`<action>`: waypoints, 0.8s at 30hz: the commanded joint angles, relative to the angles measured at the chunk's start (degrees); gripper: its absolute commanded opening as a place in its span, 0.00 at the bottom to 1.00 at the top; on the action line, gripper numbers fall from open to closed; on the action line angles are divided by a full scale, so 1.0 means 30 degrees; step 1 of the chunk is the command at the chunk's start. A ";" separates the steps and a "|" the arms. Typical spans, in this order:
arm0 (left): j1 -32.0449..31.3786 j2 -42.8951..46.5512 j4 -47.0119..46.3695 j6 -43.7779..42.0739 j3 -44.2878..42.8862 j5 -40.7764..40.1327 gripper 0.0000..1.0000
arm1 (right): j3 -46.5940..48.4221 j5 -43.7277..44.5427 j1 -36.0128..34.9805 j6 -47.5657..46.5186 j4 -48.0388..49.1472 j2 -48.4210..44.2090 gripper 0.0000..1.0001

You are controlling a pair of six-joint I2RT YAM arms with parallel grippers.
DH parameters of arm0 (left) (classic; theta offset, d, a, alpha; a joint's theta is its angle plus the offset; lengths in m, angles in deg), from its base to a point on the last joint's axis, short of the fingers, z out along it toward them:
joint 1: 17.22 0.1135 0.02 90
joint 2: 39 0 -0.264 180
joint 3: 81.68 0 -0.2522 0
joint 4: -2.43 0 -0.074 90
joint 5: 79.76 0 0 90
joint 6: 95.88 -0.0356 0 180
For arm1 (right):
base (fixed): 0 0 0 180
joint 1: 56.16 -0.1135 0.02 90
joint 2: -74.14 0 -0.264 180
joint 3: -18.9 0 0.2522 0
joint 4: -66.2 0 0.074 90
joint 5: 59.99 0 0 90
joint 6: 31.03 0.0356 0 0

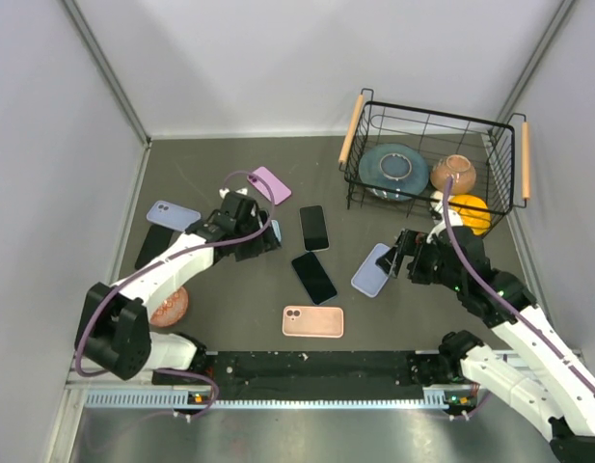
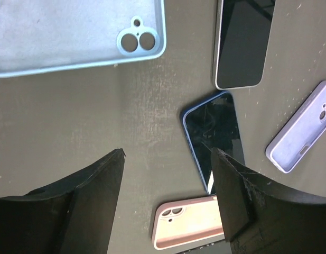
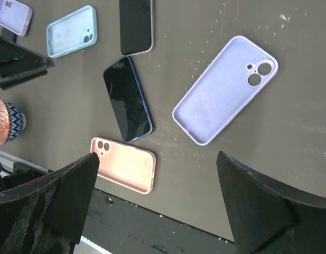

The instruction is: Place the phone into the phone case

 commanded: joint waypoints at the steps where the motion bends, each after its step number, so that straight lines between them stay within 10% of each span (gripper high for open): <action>1: -0.0035 -0.1137 -0.0633 -0.0672 -0.2000 0.0181 0.72 | -0.0036 0.0128 -0.0190 0.0675 0.0466 0.0311 0.93; 8: -0.1470 -0.6174 0.0128 -0.2134 -0.7822 -0.1693 0.98 | -0.0328 0.0128 -0.0190 0.0822 0.0466 -0.0652 0.92; 24: -0.3639 -1.3150 0.1334 -0.3395 -1.2669 -0.3862 0.99 | -0.0621 0.0128 -0.0190 0.0207 0.0320 -0.2296 0.94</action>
